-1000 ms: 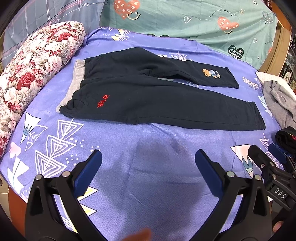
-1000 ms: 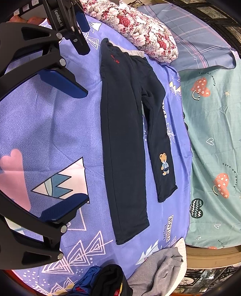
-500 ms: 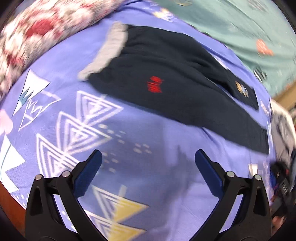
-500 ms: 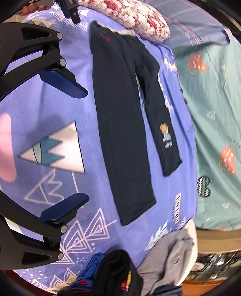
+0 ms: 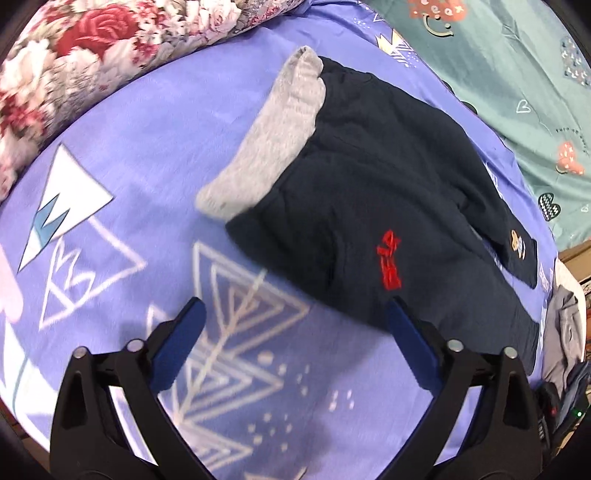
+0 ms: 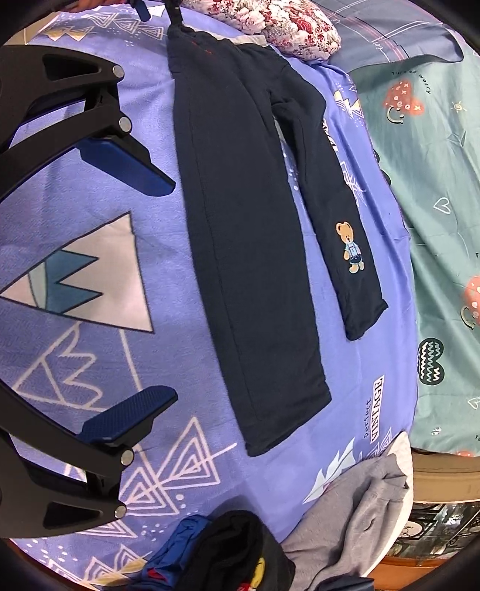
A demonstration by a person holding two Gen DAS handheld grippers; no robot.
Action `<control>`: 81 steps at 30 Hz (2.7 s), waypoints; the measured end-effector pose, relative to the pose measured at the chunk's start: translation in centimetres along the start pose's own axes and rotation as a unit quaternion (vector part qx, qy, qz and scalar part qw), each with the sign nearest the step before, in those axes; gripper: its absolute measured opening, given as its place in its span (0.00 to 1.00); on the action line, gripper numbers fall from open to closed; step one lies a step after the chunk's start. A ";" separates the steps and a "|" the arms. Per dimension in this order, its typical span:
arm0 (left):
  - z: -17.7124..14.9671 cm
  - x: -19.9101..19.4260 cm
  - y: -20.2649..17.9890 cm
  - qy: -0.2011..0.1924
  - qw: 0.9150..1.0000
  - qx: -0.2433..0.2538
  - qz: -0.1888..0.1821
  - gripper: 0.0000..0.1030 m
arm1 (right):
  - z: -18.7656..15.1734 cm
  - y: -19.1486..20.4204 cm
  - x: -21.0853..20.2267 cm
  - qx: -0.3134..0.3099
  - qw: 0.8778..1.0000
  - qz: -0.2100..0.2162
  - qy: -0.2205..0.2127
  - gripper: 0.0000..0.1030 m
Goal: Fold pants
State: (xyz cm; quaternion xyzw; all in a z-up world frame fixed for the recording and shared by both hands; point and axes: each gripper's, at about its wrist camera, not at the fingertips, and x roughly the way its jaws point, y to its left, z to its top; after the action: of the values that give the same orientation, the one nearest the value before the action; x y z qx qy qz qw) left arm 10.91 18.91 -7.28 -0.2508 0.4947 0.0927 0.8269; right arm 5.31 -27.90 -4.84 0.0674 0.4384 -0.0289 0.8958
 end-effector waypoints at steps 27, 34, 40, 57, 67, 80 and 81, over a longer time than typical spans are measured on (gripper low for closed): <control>3.9 3.7 -1.1 0.021 1.000 -0.010 -0.009 0.08 | 7.3 -14.2 6.1 0.145 0.986 -0.031 0.078 0.98; 4.1 3.6 -1.2 0.024 1.000 -0.010 -0.007 0.08 | 8.4 -14.3 7.1 0.171 0.983 -0.014 0.070 0.60; 4.6 1.6 -2.2 -0.021 1.000 0.002 -0.006 0.06 | 9.8 -14.8 7.1 0.188 0.980 0.052 0.052 0.14; 4.1 -6.7 1.0 -0.084 0.996 0.005 0.001 0.06 | 6.8 -14.7 -2.3 0.140 0.980 0.136 0.024 0.13; 2.0 -3.0 3.8 -0.039 0.996 -0.002 0.082 0.40 | 2.6 -15.3 0.0 0.118 0.989 0.026 0.079 0.55; 0.7 -4.0 -2.2 -0.094 0.985 0.102 0.106 0.82 | 3.0 -9.0 1.8 0.035 0.992 0.088 0.081 0.55; 0.4 -3.2 -2.7 -0.084 0.985 0.108 0.104 0.82 | 2.7 -9.4 2.6 0.045 0.992 0.073 0.098 0.55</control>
State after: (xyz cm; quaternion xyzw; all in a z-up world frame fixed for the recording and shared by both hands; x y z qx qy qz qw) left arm 10.78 17.09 -3.49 -0.0989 0.4541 0.1453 0.8735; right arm 7.99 -37.59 -6.15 0.1420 0.5157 0.0241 0.8445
